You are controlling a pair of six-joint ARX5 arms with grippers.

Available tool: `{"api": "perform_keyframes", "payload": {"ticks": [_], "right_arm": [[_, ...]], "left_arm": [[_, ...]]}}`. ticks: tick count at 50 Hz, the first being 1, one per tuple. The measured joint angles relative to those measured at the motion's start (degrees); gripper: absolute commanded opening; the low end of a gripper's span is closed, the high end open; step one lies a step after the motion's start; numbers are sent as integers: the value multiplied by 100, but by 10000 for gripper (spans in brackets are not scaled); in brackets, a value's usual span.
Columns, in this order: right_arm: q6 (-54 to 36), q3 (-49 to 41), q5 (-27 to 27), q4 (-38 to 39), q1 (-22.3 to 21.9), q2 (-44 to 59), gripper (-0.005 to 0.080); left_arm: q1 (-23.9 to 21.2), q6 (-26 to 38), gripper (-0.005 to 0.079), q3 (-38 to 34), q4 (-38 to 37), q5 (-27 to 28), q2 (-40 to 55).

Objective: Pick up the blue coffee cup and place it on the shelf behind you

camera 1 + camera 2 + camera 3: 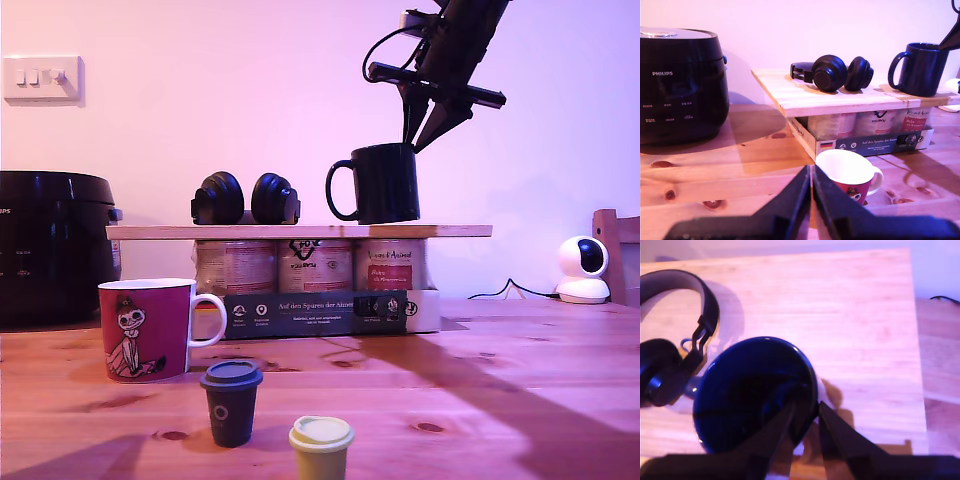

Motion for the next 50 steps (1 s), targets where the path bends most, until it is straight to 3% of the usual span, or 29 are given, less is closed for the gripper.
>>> {"api": "perform_keyframes", "payload": {"ticks": [50], "right_arm": [[-155,0,179,157,-28,9,148]], "left_arm": [[0,0,-20,0,0,7,0]]}}
